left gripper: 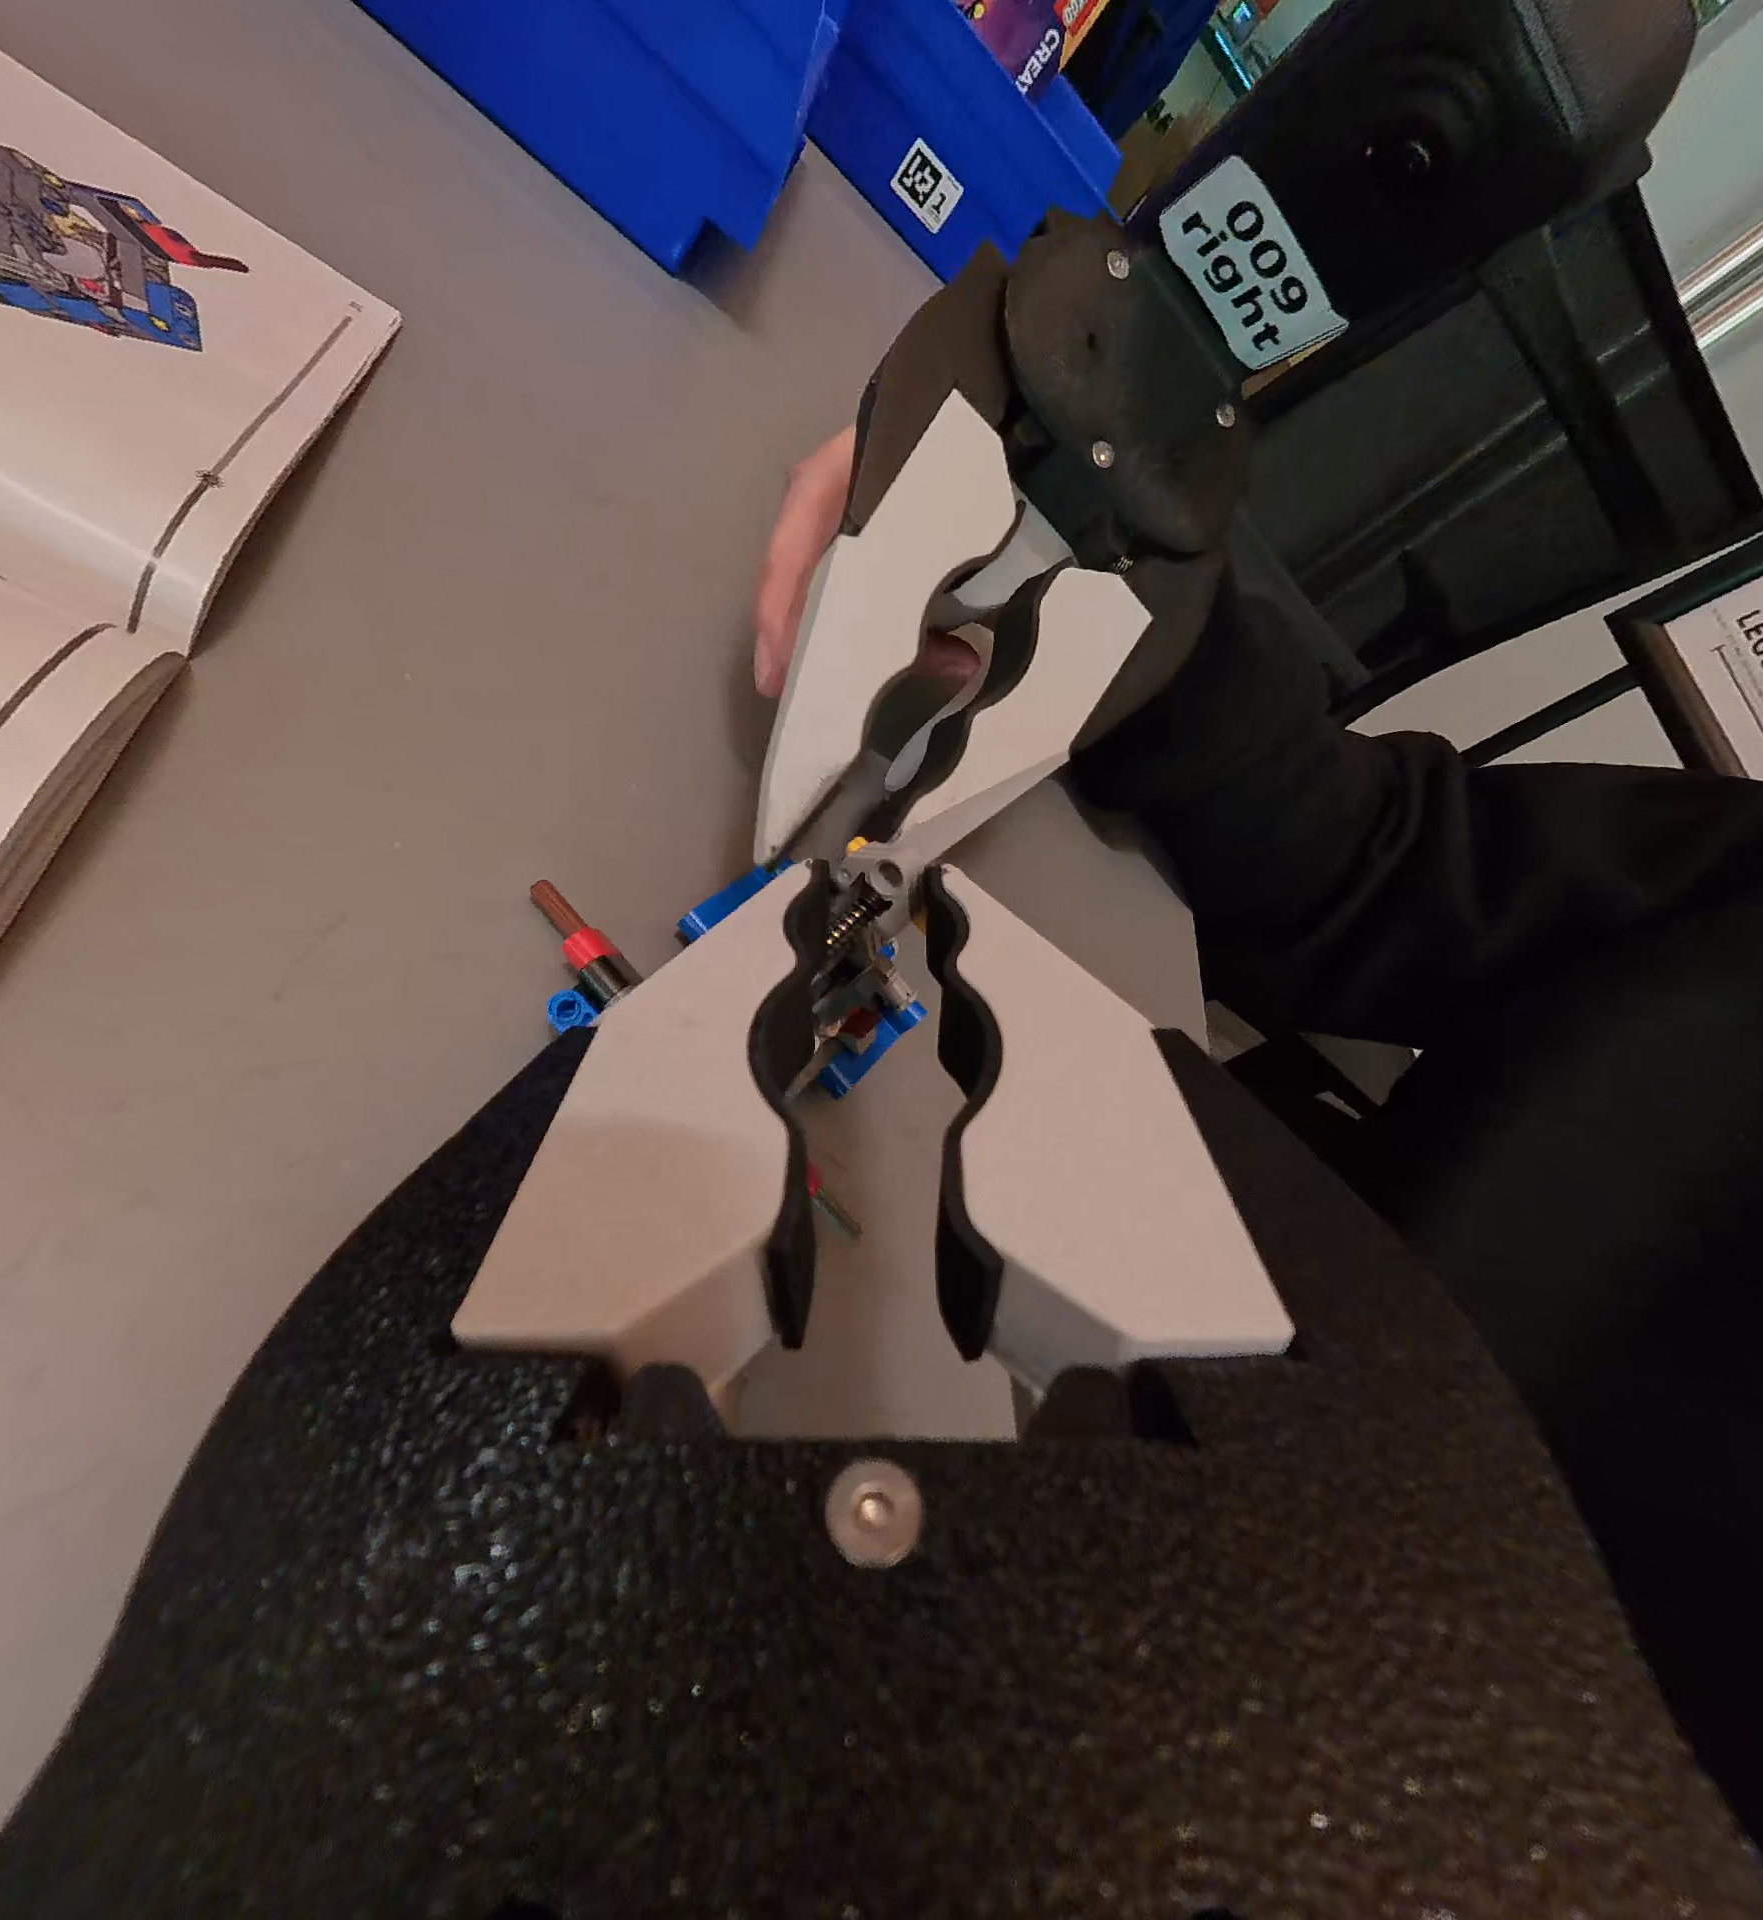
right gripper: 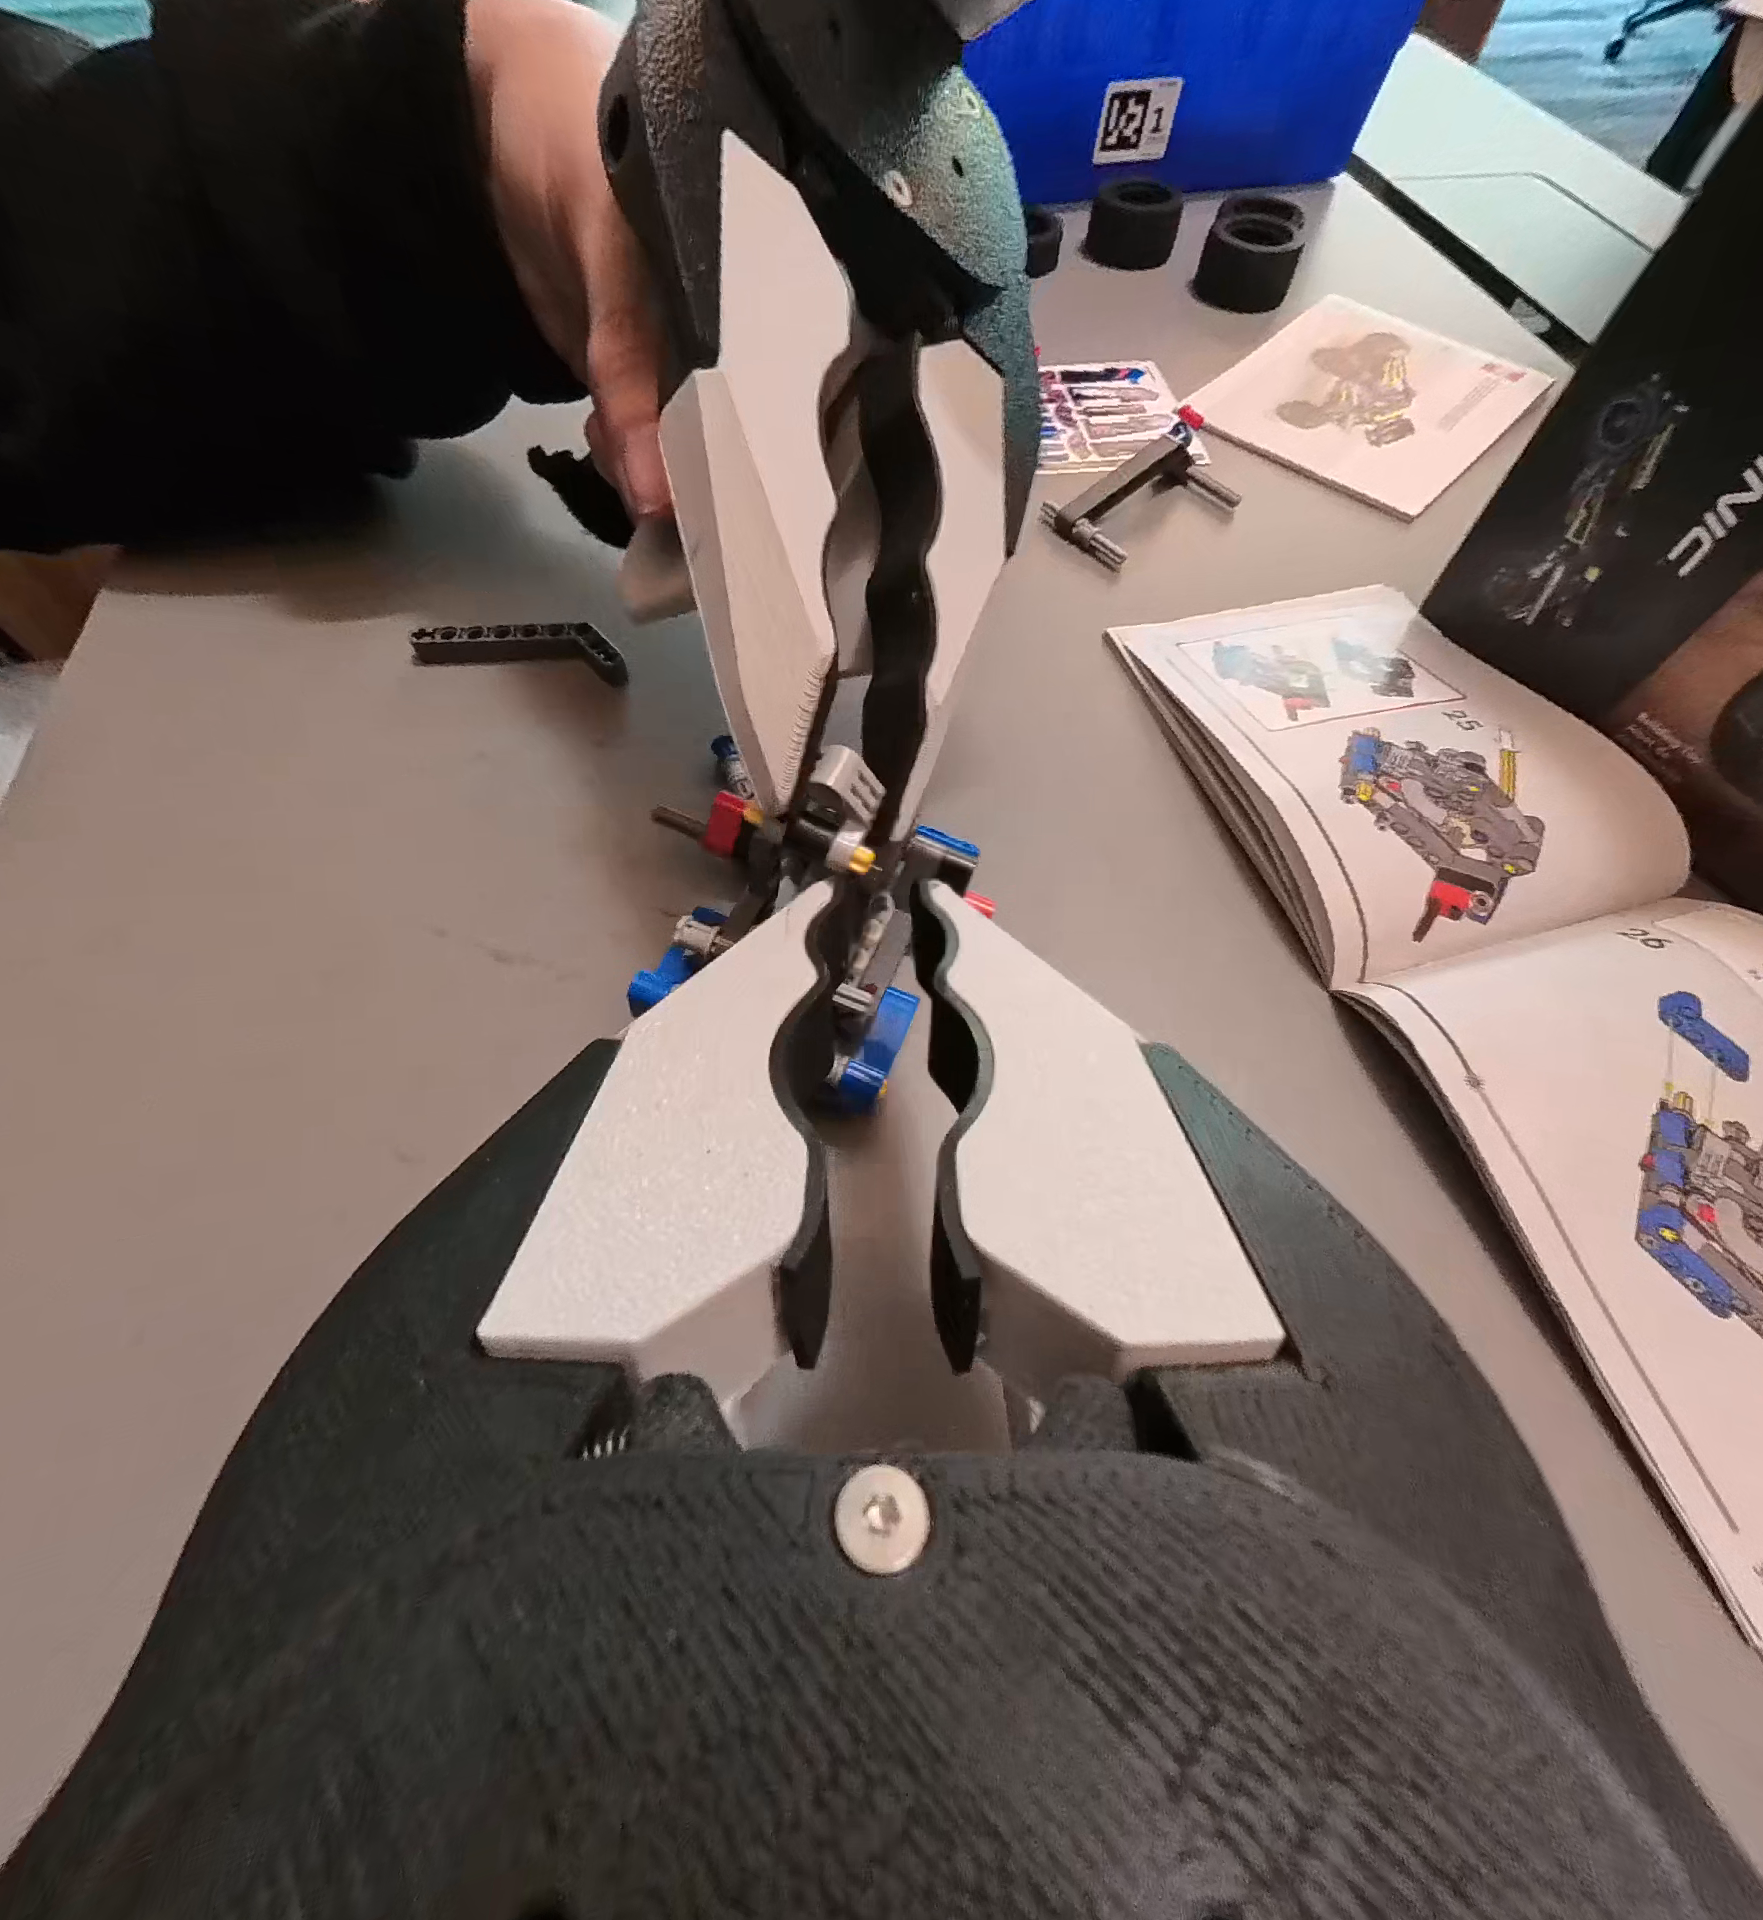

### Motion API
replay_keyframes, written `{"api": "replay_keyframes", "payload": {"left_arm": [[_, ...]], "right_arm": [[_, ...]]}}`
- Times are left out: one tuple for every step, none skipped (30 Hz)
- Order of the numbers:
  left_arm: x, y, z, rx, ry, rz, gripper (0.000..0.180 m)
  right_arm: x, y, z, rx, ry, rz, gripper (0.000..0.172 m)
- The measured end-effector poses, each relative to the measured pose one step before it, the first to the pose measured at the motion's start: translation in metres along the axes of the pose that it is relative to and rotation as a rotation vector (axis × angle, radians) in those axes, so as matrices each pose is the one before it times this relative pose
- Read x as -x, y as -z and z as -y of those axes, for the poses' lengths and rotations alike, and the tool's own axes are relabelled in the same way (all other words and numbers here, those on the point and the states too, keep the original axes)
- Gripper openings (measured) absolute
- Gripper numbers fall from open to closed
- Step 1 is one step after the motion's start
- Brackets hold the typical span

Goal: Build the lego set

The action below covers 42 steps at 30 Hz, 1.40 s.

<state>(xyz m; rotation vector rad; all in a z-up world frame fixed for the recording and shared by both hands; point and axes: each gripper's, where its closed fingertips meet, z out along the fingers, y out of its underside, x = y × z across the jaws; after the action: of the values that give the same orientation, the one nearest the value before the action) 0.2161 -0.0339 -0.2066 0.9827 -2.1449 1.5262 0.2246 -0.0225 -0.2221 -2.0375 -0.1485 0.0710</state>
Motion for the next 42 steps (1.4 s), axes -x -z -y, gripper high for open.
{"api": "replay_keyframes", "payload": {"left_arm": [[-0.00047, 0.0, -0.0001, -0.0003, -0.0002, -0.0025, 0.015], [-0.00129, 0.00018, -0.00002, -0.0021, -0.0019, -0.0067, 0.015], [-0.00232, 0.00028, 0.00063, -0.0049, -0.0026, -0.012, 0.015], [-0.00199, 0.0004, 0.00052, -0.0025, -0.0022, -0.0087, 0.015], [-0.00058, 0.00049, -0.00022, 0.0028, -0.0047, 0.0013, 0.015], [0.00084, 0.00042, -0.00044, 0.0051, -0.0061, 0.0098, 0.015], [0.00088, 0.0004, -0.00035, 0.0039, -0.0055, 0.0096, 0.015], [0.00023, 0.00053, 0.00021, 0.0001, -0.0007, 0.0042, 0.015], [-0.0002, 0.00062, 0.00045, -0.0019, 0.0008, 0.0023, 0.015], [0.00072, 0.00078, 0.00015, 0.0003, 0.0005, 0.0088, 0.015], [0.00126, 0.0005, -0.00059, 0.0035, -0.0036, 0.0142, 0.014], [-0.00022, 0.00027, -0.00076, 0.005, -0.007, 0.0055, 0.014], [-0.00072, -0.00029, -0.00101, 0.007, -0.0032, 0.0009, 0.015], [0.00013, -0.00049, -0.0007, 0.0076, 0.0006, 0.0069, 0.014], [0.0007, -0.00038, -0.00014, 0.0041, -0.0005, 0.0105, 0.014], [0.0005, -0.00018, 0.00001, 0.0045, 0.0001, 0.0095, 0.014], [0.00086, -0.00008, -0.00032, 0.0071, 0.004, 0.0104, 0.014], [0.00139, -0.00031, -0.00055, 0.0094, 0.0034, 0.0142, 0.014], [0.0016, -0.00065, -0.00116, 0.0124, -0.0027, 0.0153, 0.014], [0.00115, -0.00082, -0.00111, 0.0121, -0.0042, 0.0125, 0.014], [0.00015, -0.00047, 0.00028, 0.004, 0.0009, 0.0053, 0.014], [0.00025, 0.00014, 0.00051, 0.0028, 0.002, 0.003, 0.014], [0.00017, 0.00013, 0.00027, 0.0023, 0.0001, 0.0014, 0.014], [0.00012, -0.00019, -0.00016, 0.0039, -0.0002, -0.001, 0.014], [-0.00041, -0.0003, -0.00054, 0.0035, -0.0016, -0.0063, 0.014], [-0.00103, -0.0002, -0.00063, 0.0035, -0.0022, -0.0109, 0.014], [-0.00061, -0.00023, -0.00082, 0.0042, -0.001, -0.0098, 0.014], [-0.00012, -0.00003, -0.00033, 0.0025, 0.0022, -0.0063, 0.014], [-0.00021, 0.00003, -0.00025, 0.0024, -0.0004, -0.0079, 0.014], [-0.00083, -0.00019, -0.00062, 0.0051, -0.0034, -0.0114, 0.014], [-0.00025, -0.00049, -0.00058, 0.0048, -0.0008, -0.0067, 0.014], [-0.00002, -0.00073, -0.00014, 0.0032, 0.0029, -0.0066, 0.014], [-0.0002, -0.00043, -0.00017, 0.0038, 0.0051, -0.0087, 0.014], [-0.00009, -0.00025, -0.0001, 0.0036, 0.0043, -0.0073, 0.014], [0.00029, -0.00001, 0.00022, 0.0023, 0.004, -0.004, 0.014], [0.00018, -0.00001, 0.00013, 0.0023, 0.0008, -0.0021, 0.014], [-0.00039, -0.00008, -0.00074, 0.0075, -0.0003, -0.0055, 0.014], [-0.00049, 0.0, -0.00109, 0.011, -0.0001, -0.0061, 0.014], [0.00031, 0.00009, 0.00021, 0.0041, 0.0, -0.0002, 0.014], [0.0003, 0.00001, 0.00017, 0.0035, -0.0007, -0.0006, 0.014], [-0.00044, -0.00009, -0.00061, 0.0088, -0.0023, -0.0049, 0.014], [-0.00032, -0.00032, -0.00044, 0.0073, -0.0017, -0.0039, 0.014]], "right_arm": [[0.00233, -0.00048, -0.00003, -0.0037, 0.0007, 0.009, 0.008], [0.00246, -0.0009, -0.00148, 0.0015, 0.0003, 0.0115, 0.01], [0.002, -0.00077, -0.00205, 0.0052, 0.0004, 0.0091, 0.01], [0.00083, -0.00024, -0.0003, -0.0035, -0.0012, 0.0034, 0.01], [-0.00015, 0.00025, -0.00026, 0.0002, -0.0007, -0.0011, 0.007], [-0.00057, 0.00027, 0.0003, -0.001, 0.0011, -0.0024, 0.002], [-0.00052, -0.00005, 0.00066, -0.0018, 0.0005, -0.0041, 0.002], [-0.00045, -0.00001, 0.00016, 0.0007, 0.0004, -0.0065, 0.001], [0.00051, 0.0002, 0.00046, -0.0031, -0.0017, -0.0041, 0.001], [0.00023, 0.0004, 0.00091, -0.0115, -0.0007, -0.0103, 0.002], [-0.00034, 0.00054, 0.00134, -0.0188, 0.0044, -0.0169, 0.002], [0.00042, 0.00089, 0.00117, -0.013, 0.0071, -0.0117, 0.002], [0.00043, 0.00083, 0.00005, -0.0011, 0.0031, -0.0097, 0.002], [-0.00084, 0.00052, -0.00026, 0.0007, -0.0005, -0.0139, 0.001], [-0.00102, 0.00056, -0.00019, -0.0012, -0.0002, -0.0137, 0.001], [-0.0001, 0.00096, 0.00074, -0.006, 0.0042, -0.0079, 0.001], [-0.00021, 0.00111, 0.00062, -0.0054, 0.0038, -0.0081, 0.001], [-0.00068, 0.00107, 0.00104, -0.0084, -0.0006, -0.0079, 0.001], [-0.00047, 0.00118, 0.00156, -0.0147, -0.003, -0.0035, 0.001], [-0.00086, 0.00122, 0.00124, -0.01, -0.0035, -0.0041, 0.001], [-0.00074, 0.00068, 0.00016, -0.0027, 0.0009, -0.0066, 0.001], [-0.00016, 0.0, 0.00004, -0.0005, 0.0066, -0.0065, 0.001], [0.00083, -0.0003, -0.0001, 0.0012, 0.0092, -0.0009, 0.001], [0.00011, -0.00012, -0.00031, 0.0023, 0.0083, -0.0036, 0.001], [-0.00021, -0.00019, -0.00035, 0.0024, 0.0045, -0.0035, 0.001], [0.00011, -0.00019, -0.00054, 0.0036, 0.0018, 0.001, 0.001], [0.00029, -0.00015, -0.00048, 0.0029, 0.0016, 0.0021, 0.001], [0.00037, -0.0001, -0.00007, 0.0013, 0.0015, 0.0013, 0.001], [0.00006, -0.00014, -0.00016, 0.0013, 0.0023, -0.0005, 0.001], [0.00001, -0.0002, -0.00035, 0.0022, 0.0019, -0.0004, 0.001], [0.00021, -0.00021, -0.00033, 0.0029, 0.0018, 0.0017, 0.001], [0.00024, -0.00026, -0.00054, 0.0033, 0.0047, 0.0012, 0.001], [0.00009, 0.00019, -0.00001, -0.0005, 0.0091, -0.0014, 0.001], [0.00009, 0.0003, -0.00012, -0.0004, 0.0054, -0.0005, 0.0], [-0.00023, 0.00005, 0.00004, 0.0001, -0.0014, -0.0008, 0.001], [-0.00049, -0.0001, -0.00012, 0.0004, -0.0002, -0.0029, 0.001], [0.00044, 0.00004, 0.00026, -0.0012, 0.0026, 0.0024, 0.0], [0.00075, 0.00006, 0.00033, -0.0024, -0.0004, 0.0059, 0.0], [-0.00009, -0.00011, 0.00003, -0.0004, -0.0028, 0.0008, 0.0], [-0.0004, -0.00006, -0.00005, 0.0004, -0.0009, -0.0019, 0.0], [0.00033, -0.00007, 0.00031, -0.0016, 0.0011, 0.003, 0.0], [0.00052, -0.00004, 0.00011, -0.0006, 0.0008, 0.0027, 0.0]]}}
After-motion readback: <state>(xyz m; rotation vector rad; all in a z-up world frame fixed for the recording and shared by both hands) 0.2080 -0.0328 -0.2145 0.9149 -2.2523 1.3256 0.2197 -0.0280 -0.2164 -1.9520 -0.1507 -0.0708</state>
